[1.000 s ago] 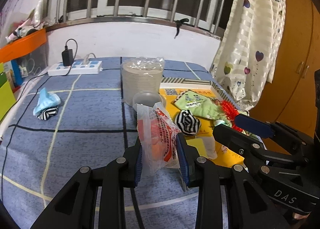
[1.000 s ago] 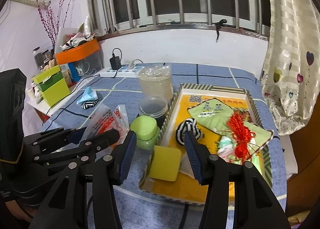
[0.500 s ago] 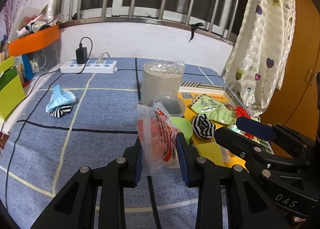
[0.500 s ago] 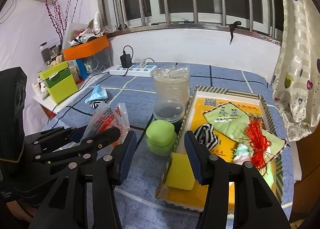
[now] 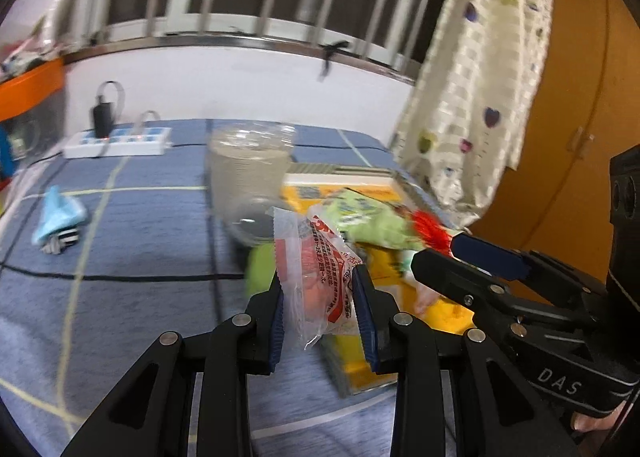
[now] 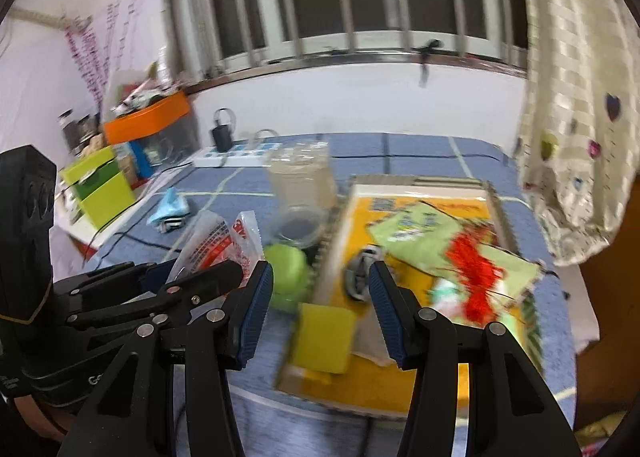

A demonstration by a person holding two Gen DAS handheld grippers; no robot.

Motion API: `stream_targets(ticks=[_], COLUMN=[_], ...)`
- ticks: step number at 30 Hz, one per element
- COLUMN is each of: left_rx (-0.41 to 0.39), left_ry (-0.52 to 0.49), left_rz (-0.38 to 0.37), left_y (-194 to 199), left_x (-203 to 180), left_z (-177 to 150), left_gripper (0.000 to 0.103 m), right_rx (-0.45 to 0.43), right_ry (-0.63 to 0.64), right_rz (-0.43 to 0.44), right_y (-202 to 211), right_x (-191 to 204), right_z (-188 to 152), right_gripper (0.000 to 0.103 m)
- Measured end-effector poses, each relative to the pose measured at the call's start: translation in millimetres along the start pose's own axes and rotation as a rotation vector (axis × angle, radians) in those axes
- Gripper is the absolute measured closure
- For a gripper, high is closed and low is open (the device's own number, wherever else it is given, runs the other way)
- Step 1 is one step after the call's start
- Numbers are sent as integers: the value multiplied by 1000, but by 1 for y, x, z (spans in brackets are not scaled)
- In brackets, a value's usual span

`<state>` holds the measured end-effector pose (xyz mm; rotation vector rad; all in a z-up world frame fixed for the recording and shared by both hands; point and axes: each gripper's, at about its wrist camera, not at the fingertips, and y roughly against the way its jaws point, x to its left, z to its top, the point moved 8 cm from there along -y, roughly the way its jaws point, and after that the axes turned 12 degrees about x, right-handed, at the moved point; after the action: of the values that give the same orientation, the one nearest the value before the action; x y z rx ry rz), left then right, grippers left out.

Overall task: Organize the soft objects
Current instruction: 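Lower the plastic bag into the box and open the left tool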

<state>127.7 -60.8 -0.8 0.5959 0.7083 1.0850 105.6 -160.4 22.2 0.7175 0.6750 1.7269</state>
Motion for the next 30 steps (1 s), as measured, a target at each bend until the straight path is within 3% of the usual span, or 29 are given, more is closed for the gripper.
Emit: stream_targets(ticks=[5, 10, 19, 25, 30], left_rx=[59, 129, 103, 157, 98], left_ry=[-38, -29, -41, -48, -144], left_rz=[-89, -148, -139, -286, -262], left_y=[-27, -51, -46, -54, -41], left_x=[-27, -34, -34, -54, -75], left_z=[1, -4, -2, -7, -6], left_gripper=[72, 61, 59, 59, 59], right_rx=[7, 9, 4, -12, -20], right_ry=[-58, -83, -89, -117, -123], right_rz=[-43, -55, -49, -78, -87], right_y=[4, 5, 2, 13, 17], right_x=[-30, -44, -46, -60, -63], right_z=[-4, -5, -6, -8, -8], right_gripper=[52, 52, 52, 52, 52])
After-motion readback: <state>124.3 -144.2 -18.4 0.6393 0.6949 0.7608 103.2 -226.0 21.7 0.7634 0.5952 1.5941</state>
